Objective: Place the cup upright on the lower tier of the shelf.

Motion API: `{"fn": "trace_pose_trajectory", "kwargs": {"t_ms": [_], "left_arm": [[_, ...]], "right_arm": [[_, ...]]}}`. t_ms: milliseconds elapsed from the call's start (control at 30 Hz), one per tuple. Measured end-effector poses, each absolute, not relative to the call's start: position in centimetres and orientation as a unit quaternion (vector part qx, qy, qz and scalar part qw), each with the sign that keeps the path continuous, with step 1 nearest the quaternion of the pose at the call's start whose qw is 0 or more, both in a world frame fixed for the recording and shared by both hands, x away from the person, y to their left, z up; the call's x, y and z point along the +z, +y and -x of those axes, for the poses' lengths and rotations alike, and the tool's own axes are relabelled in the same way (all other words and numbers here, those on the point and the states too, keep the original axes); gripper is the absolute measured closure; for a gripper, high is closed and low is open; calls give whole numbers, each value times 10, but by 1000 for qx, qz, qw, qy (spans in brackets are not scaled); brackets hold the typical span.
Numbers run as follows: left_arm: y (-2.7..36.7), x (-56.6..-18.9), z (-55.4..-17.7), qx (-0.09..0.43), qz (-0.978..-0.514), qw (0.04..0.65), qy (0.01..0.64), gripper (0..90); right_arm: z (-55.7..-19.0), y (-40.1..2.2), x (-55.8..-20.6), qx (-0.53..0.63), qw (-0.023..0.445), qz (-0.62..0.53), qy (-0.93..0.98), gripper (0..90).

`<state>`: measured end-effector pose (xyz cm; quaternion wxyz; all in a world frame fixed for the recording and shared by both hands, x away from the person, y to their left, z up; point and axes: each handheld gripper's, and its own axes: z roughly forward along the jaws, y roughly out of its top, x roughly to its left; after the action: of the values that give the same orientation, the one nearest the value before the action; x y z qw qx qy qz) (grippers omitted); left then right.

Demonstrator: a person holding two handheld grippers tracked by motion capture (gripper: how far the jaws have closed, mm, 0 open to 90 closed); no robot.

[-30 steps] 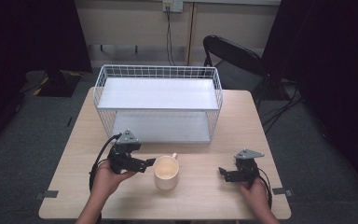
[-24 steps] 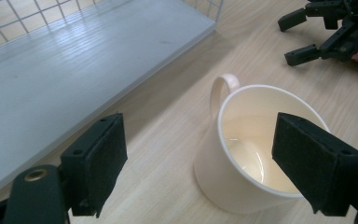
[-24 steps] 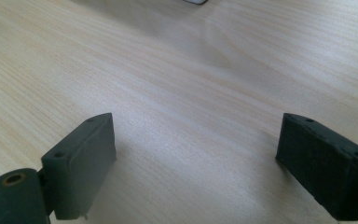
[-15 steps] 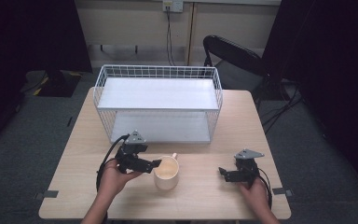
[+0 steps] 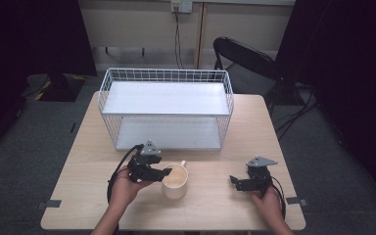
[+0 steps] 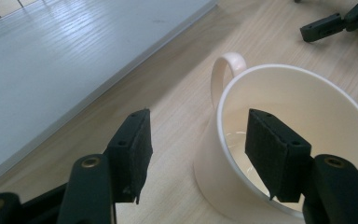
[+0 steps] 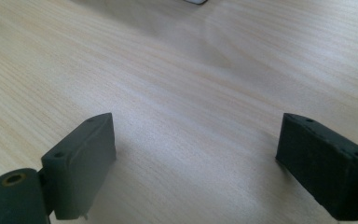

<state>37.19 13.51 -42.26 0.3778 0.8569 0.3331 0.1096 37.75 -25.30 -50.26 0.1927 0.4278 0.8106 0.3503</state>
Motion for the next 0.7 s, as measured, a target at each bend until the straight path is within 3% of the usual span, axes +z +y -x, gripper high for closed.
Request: {"fn": "trace_pose_trajectory", "kwargs": {"t_ms": [700], "left_arm": [[125, -434, -374, 82, -867, 360, 335, 631]], "right_arm": [[-377, -253, -503, 350, 193, -428, 811, 106]]}}
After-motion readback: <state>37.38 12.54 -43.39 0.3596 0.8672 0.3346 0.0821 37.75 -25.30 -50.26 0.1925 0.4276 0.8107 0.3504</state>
